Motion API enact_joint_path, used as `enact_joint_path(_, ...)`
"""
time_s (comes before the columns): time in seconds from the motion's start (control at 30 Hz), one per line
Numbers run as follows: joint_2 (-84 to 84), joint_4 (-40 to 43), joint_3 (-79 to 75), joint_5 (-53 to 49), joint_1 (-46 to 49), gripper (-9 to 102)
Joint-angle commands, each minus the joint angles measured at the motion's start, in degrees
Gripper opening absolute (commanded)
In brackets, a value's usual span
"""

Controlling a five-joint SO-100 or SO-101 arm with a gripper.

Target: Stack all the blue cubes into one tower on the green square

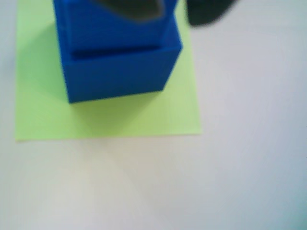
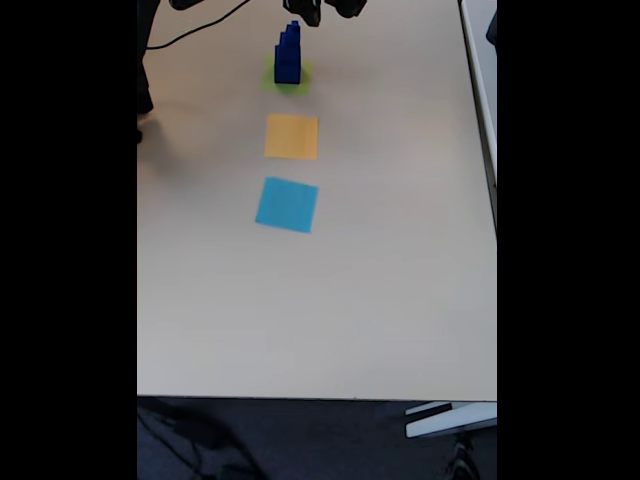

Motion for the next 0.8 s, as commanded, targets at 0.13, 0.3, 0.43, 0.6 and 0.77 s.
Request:
enact_joint_path(0.13,1.8,-0.9,0.0,-1.1,0.4,0)
enact_joint_path(0.3,1.8,-0.7,0.9,-1.5,0.4,0)
enact_joint_path(0.43,1.8,-0.7,1.5,-2.0,0.5,0)
enact_joint_path(0.6,1.8,-0.6,1.6,-2.5,0.5,0)
enact_joint_path(0.77,1.8,-0.5,2.2,-3.3,0.4,0)
